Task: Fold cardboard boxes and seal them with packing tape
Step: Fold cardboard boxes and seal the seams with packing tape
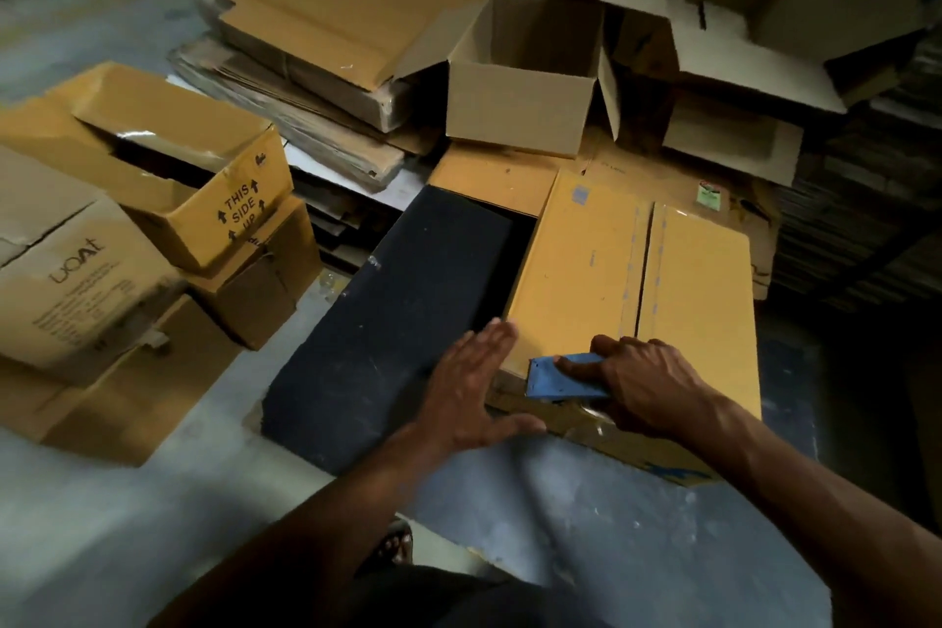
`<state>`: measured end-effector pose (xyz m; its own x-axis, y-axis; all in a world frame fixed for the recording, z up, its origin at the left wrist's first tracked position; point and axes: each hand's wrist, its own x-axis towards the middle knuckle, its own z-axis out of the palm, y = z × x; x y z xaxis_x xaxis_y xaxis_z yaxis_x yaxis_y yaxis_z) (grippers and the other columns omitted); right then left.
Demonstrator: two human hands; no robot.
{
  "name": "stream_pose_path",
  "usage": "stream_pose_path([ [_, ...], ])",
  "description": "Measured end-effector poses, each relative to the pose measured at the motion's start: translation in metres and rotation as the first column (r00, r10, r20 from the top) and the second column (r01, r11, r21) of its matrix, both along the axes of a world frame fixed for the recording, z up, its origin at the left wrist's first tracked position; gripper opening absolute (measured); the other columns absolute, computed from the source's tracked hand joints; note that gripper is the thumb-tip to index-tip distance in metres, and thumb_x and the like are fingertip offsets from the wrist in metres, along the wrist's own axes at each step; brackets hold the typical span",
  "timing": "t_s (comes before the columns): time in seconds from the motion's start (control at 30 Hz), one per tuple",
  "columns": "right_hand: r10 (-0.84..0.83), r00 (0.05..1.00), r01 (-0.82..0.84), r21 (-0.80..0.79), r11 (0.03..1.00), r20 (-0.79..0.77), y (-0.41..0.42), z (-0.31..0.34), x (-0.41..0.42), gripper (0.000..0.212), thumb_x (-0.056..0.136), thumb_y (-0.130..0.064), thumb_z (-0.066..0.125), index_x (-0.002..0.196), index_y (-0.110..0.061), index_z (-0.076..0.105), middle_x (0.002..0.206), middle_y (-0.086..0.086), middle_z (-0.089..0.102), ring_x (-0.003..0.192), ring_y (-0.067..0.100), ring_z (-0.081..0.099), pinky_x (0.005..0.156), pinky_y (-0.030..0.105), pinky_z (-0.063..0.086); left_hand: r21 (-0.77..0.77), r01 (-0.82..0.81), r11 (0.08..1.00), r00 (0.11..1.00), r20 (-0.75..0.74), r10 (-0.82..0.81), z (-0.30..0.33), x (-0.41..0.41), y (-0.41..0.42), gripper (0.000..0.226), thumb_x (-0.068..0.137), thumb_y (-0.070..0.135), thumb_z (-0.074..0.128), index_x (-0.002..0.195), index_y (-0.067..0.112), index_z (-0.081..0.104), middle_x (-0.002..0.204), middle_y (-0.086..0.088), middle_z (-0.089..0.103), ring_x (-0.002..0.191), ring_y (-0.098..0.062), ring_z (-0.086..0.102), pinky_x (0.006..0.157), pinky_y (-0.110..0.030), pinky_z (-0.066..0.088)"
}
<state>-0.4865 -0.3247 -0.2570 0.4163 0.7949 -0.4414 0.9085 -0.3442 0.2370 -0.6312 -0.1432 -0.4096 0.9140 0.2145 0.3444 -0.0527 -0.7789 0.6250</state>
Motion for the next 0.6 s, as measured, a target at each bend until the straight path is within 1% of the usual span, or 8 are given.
stream_pose_path([
  [0.07, 0.008, 1.000, -0.008, -0.014, 1.000, 0.002, -0.003, -0.002, 0.000, 0.066, 0.104, -0.057, 0.042, 0.158, -0.055, 0.005, 0.123, 0.001, 0.048, 0.105, 0.027, 0.061, 0.072, 0.037, 0.048, 0.277, 0.095, 0.956, 0.987, 0.102, -0.128, -0.005, 0.017, 0.003, 0.102, 0.081, 0.075, 0.067, 0.152, 0.005, 0.047, 0.160, -0.012, 0.044, 0.150, -0.023, 0.039, 0.126, -0.040, 0.024],
  [0.13, 0.023, 1.000, -0.023, -0.051, 0.998, 0.013, -0.001, -0.003, -0.001, 0.070, 0.105, -0.057, 0.041, 0.156, -0.057, -0.006, 0.126, 0.003, 0.046, 0.106, 0.028, 0.060, 0.073, 0.038, 0.050, 0.440, 0.182, 0.879, 0.975, 0.034, -0.219, -0.024, 0.028, 0.013, 0.077, 0.093, 0.054, 0.067, 0.149, 0.004, 0.051, 0.157, -0.013, 0.048, 0.147, -0.026, 0.044, 0.124, -0.044, 0.031],
  [0.2, 0.053, 0.998, -0.049, -0.101, 0.994, 0.038, 0.002, -0.005, -0.001, 0.076, 0.105, -0.055, 0.043, 0.154, -0.058, -0.014, 0.132, 0.006, 0.044, 0.109, 0.029, 0.058, 0.074, 0.039, 0.050, 0.487, 0.241, 0.839, 0.962, -0.002, -0.275, -0.042, 0.030, 0.021, 0.053, 0.102, 0.028, 0.058, 0.150, 0.006, 0.050, 0.158, -0.012, 0.047, 0.149, -0.027, 0.041, 0.119, -0.047, 0.039],
  [0.27, 0.059, 0.998, -0.054, -0.146, 0.988, 0.029, 0.003, -0.004, 0.001, 0.077, 0.104, -0.054, 0.046, 0.154, -0.059, -0.013, 0.136, 0.009, 0.041, 0.114, 0.031, 0.056, 0.077, 0.040, 0.050, 0.466, 0.238, 0.852, 0.959, 0.026, -0.283, -0.047, 0.032, 0.025, 0.041, 0.110, 0.019, 0.041, 0.146, 0.005, 0.055, 0.154, -0.011, 0.051, 0.146, -0.026, 0.045, 0.112, -0.047, 0.046],
  [0.3, 0.055, 0.998, -0.052, -0.159, 0.986, 0.016, 0.004, -0.004, 0.002, 0.077, 0.104, -0.053, 0.047, 0.154, -0.060, -0.012, 0.136, 0.009, 0.041, 0.115, 0.031, 0.056, 0.079, 0.041, 0.051, 0.463, 0.228, 0.856, 0.958, 0.048, -0.281, -0.044, 0.033, 0.025, 0.041, 0.110, 0.018, 0.040, 0.145, 0.005, 0.057, 0.153, -0.011, 0.053, 0.144, -0.026, 0.047, 0.111, -0.047, 0.048],
  [0.37, 0.042, 0.999, -0.043, -0.165, 0.985, -0.010, 0.006, -0.004, 0.002, 0.078, 0.103, -0.052, 0.050, 0.153, -0.061, -0.009, 0.133, 0.008, 0.043, 0.114, 0.030, 0.056, 0.081, 0.042, 0.053, 0.459, 0.219, 0.861, 0.957, 0.070, -0.281, -0.041, 0.034, 0.026, 0.043, 0.104, 0.014, 0.051, 0.145, 0.006, 0.056, 0.152, -0.011, 0.054, 0.143, -0.025, 0.049, 0.112, -0.045, 0.047],
  [0.47, -0.027, 0.999, 0.019, -0.166, 0.986, -0.045, 0.004, -0.001, 0.002, 0.077, 0.102, -0.049, 0.052, 0.153, -0.063, -0.004, 0.128, 0.005, 0.046, 0.111, 0.027, 0.057, 0.080, 0.041, 0.051, 0.428, 0.243, 0.870, 0.946, 0.095, -0.311, -0.043, 0.033, 0.027, 0.067, 0.090, 0.007, 0.075, 0.150, 0.007, 0.044, 0.153, -0.012, 0.052, 0.144, -0.026, 0.047, 0.114, -0.044, 0.045],
  [0.6, -0.067, 0.994, 0.049, -0.184, 0.982, -0.092, -0.009, 0.009, 0.004, 0.074, 0.103, -0.047, 0.050, 0.153, -0.065, -0.001, 0.125, 0.002, 0.047, 0.112, 0.025, 0.059, 0.089, 0.045, 0.051, 0.416, 0.294, 0.861, 0.934, 0.064, -0.350, -0.045, 0.033, 0.026, 0.077, 0.087, 0.012, 0.083, 0.152, 0.010, 0.040, 0.153, -0.010, 0.053, 0.145, -0.024, 0.045, 0.111, -0.044, 0.047],
])
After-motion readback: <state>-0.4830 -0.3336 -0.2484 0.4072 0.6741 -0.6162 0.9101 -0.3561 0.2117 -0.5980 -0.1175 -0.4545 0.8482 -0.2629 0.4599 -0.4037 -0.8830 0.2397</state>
